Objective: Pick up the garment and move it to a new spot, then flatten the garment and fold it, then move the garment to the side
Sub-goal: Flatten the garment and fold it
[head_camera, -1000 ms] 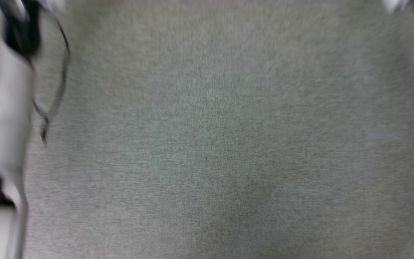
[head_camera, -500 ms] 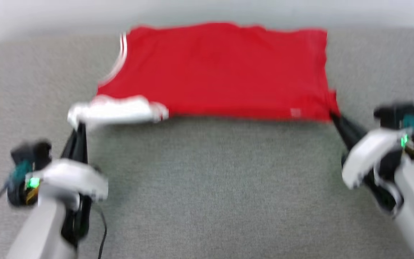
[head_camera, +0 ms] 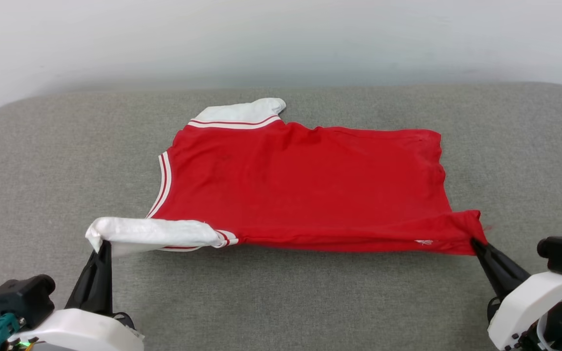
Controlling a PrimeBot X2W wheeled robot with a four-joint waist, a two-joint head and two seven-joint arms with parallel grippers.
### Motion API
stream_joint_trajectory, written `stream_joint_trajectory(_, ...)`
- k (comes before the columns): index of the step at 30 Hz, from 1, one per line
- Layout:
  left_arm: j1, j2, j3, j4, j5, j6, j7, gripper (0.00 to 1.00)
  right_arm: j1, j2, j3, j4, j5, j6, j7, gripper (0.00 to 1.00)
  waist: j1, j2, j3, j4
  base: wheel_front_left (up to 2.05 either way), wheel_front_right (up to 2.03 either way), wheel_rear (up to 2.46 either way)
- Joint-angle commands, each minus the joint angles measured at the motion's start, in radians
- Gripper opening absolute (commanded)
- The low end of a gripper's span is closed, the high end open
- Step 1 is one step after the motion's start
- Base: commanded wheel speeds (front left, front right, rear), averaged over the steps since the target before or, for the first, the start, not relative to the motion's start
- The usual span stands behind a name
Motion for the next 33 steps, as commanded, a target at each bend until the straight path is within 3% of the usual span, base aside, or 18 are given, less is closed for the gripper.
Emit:
stream_joint_trajectory(1,0.002,0.011,0.002,-0.028,0.007,0.008,0.011,0.00,0.018,0.018,-0.023,-0.044,-0.013,0.000,0.029,0.00,0.0004,0.0000,0.008,-0.003,0.00,0.00,0.00)
stream_joint_trajectory(4,-0.043,0.027,-0.007,-0.045,0.006,-0.005,0.037,0.00,0.009,0.044,-0.054,-0.091,-0.031,0.000,0.084,0.00,0.0004,0.0000,0.029,-0.006,0.00,0.00,0.00)
stream_joint_trajectory(8,-0.143,0.021,-0.032,0.023,-0.026,-0.056,0.073,0.00,-0.068,0.052,-0.056,-0.060,-0.041,0.000,0.130,0.00,0.0004,0.0000,0.074,-0.010,0.00,0.00,0.00)
stream_joint_trajectory(13,-0.300,-0.008,-0.063,0.184,-0.059,-0.133,0.088,0.00,-0.183,0.046,-0.011,0.049,-0.047,0.000,0.144,0.00,0.0004,0.0000,0.135,-0.015,0.00,0.00,0.00)
stream_joint_trajectory(25,-0.557,-0.083,-0.110,0.560,-0.108,-0.271,0.081,0.00,-0.399,0.006,0.098,0.355,0.000,0.000,0.073,0.00,0.0004,0.0000,0.234,-0.027,0.00,0.00,0.00)
stream_joint_trajectory(26,-0.570,-0.089,-0.112,0.595,-0.114,-0.281,0.085,0.05,-0.407,0.006,0.114,0.380,0.004,0.000,0.070,0.12,0.0004,0.0000,0.237,-0.028,0.00,0.00,0.00)
stream_joint_trajectory(27,-0.582,-0.096,-0.115,0.626,-0.122,-0.291,0.089,0.45,-0.413,0.006,0.125,0.403,0.005,0.000,0.065,0.41,0.0004,0.0000,0.239,-0.029,0.00,0.00,0.00)
stream_joint_trajectory(28,-0.591,-0.103,-0.119,0.657,-0.129,-0.301,0.093,0.91,-0.417,0.008,0.136,0.423,0.012,0.000,0.058,0.89,0.0004,0.0000,0.240,-0.030,0.00,0.00,0.00)
stream_joint_trajectory(29,-0.601,-0.109,-0.119,0.685,-0.135,-0.310,0.089,1.00,-0.420,0.008,0.147,0.439,0.014,0.000,0.047,1.00,0.0004,0.0000,0.240,-0.031,0.00,0.00,0.00)
stream_joint_trajectory(33,-0.623,-0.122,-0.114,0.769,-0.150,-0.337,0.070,1.00,-0.424,0.003,0.182,0.476,0.026,-0.001,-0.017,1.00,0.0004,0.0000,0.231,-0.038,0.00,0.00,0.00)
